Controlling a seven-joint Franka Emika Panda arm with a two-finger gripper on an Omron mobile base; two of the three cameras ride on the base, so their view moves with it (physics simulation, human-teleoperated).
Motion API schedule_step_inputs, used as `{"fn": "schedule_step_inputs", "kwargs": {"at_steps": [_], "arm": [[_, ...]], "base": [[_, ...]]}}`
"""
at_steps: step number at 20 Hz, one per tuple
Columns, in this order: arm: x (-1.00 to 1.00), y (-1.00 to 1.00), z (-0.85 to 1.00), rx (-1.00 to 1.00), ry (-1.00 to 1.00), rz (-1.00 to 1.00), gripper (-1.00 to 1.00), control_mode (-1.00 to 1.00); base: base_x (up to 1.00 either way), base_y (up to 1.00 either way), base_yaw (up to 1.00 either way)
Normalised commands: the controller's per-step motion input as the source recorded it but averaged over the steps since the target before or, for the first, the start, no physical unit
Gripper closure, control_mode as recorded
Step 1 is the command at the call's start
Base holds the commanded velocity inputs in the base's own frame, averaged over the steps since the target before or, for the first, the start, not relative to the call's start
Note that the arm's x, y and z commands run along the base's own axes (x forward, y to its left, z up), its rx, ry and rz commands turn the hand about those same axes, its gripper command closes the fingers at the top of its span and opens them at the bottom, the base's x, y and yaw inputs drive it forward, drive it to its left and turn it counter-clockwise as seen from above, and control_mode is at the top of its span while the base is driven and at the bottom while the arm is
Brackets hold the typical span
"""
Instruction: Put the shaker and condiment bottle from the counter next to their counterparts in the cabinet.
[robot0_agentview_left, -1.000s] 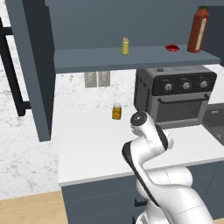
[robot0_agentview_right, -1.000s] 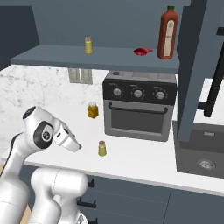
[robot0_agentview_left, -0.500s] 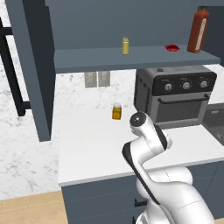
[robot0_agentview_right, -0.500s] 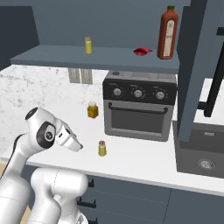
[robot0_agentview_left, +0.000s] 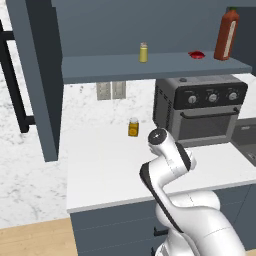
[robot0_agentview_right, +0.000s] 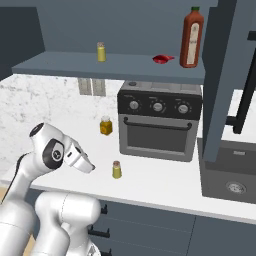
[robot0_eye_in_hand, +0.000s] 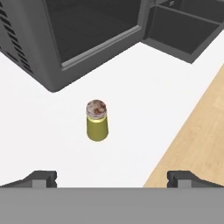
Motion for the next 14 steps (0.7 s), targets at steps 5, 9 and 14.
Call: {"fn": "schedule_step_inputs", "kwargs": {"at_steps": [5,9,14], "arm": [[0.14,0.0,0.0,0.0,0.0,0.0,-1.0,-1.0],[0.11,0.0,0.0,0.0,0.0,0.0,-1.0,-1.0],[0.22,0.0,0.0,0.0,0.0,0.0,-1.0,-1.0]], "base": [[0.0,0.0,0.0],[0.0,0.0,0.0],[0.0,0.0,0.0]]}}
